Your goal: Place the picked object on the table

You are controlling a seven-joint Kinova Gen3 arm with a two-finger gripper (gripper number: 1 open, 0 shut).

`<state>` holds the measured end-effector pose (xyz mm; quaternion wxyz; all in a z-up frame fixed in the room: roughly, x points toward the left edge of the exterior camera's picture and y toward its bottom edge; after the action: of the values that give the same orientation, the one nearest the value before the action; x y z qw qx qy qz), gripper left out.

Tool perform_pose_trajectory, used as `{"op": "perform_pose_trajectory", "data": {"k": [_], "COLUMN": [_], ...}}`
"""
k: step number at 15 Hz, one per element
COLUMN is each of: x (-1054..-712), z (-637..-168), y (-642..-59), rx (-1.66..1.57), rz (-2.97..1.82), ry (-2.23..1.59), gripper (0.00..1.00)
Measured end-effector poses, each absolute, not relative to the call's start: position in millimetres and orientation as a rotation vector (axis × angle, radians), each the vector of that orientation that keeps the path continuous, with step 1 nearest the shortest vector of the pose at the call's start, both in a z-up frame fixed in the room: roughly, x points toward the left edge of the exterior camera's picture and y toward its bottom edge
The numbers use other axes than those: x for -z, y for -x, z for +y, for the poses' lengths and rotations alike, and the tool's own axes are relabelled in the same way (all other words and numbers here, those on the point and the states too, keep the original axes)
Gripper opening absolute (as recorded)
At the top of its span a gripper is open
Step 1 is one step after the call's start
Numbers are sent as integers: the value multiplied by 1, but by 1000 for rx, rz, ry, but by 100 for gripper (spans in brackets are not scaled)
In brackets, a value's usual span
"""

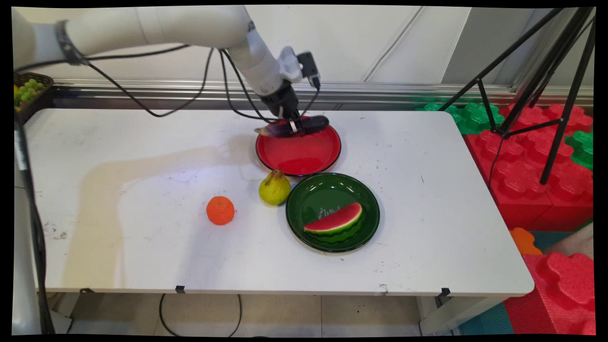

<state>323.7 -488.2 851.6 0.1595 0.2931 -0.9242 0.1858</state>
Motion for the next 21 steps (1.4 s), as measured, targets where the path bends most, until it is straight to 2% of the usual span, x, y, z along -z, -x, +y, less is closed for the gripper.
{"op": "perform_pose_trajectory", "data": {"k": [4,11,16,21], "x": [-900,-954,-961,-947], "z": [-455,-388,-352,-319], "y": [-336,-375,-404,-432], "rx": [-624,-714,-730,-705], "rz": [-2578,-2476,-2462,-2459], "ry": [-897,-1104,-1208,-1340], "gripper": [0,0,0,0]}}
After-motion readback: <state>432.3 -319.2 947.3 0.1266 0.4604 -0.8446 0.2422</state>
